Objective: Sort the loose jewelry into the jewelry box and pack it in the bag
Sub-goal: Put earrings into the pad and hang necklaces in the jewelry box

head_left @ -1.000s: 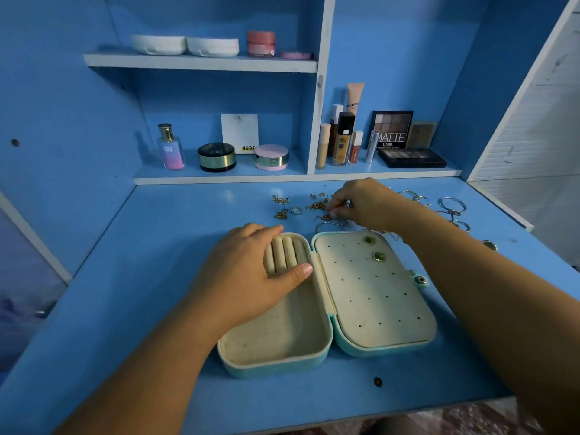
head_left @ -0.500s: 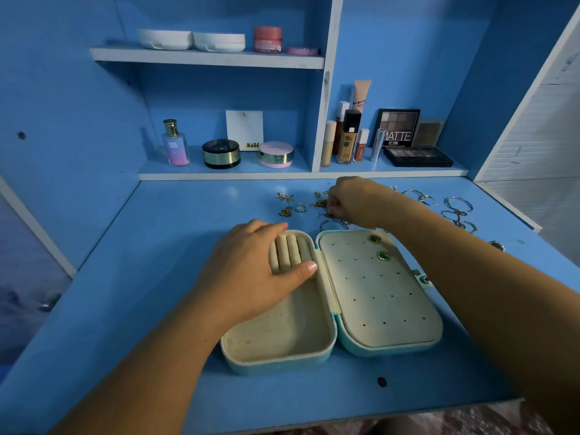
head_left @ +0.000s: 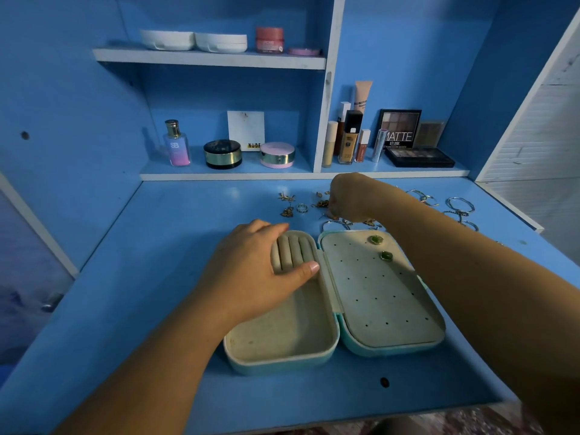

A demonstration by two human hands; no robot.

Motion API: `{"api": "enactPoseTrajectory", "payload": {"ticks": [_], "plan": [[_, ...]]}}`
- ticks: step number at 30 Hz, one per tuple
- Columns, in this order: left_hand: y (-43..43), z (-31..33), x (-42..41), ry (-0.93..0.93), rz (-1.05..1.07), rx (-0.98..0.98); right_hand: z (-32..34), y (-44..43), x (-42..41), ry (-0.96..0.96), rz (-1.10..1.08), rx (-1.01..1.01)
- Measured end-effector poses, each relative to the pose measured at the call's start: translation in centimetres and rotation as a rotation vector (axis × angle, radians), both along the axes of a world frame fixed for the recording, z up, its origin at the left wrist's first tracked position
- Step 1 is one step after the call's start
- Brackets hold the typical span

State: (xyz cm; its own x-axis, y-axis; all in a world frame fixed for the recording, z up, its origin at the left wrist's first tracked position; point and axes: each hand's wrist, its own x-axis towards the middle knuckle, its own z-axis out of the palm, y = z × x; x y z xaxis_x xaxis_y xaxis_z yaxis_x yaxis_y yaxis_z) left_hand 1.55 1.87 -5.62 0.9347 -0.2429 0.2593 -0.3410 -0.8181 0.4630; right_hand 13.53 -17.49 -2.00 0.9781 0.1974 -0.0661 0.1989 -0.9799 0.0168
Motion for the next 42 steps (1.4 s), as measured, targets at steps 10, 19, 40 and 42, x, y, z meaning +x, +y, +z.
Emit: {"api": "enactPoseTrajectory", "payload": {"ticks": [10, 19, 40, 42], "plan": [[0.1, -0.2, 0.2, 0.015, -0.01, -0.018, 3.1, -3.3, -6.8, -0.022, 0.101, 0.55], [0.1, -0.1, 0.1, 0.043, 0.01, -0.012, -0.8, -5.2, -9.1, -0.057, 0.144, 0.86], [-3.5, 1.0, 2.4, 0.05, -0.164, 0.029, -1.6, -6.2, -8.3, -0.121, 0.337, 0.555], [-3.2, 0.9, 2.3, 0.043, -0.15, 0.046, -1.5, -6.4, -8.3, -0.127, 0.311, 0.566]]}}
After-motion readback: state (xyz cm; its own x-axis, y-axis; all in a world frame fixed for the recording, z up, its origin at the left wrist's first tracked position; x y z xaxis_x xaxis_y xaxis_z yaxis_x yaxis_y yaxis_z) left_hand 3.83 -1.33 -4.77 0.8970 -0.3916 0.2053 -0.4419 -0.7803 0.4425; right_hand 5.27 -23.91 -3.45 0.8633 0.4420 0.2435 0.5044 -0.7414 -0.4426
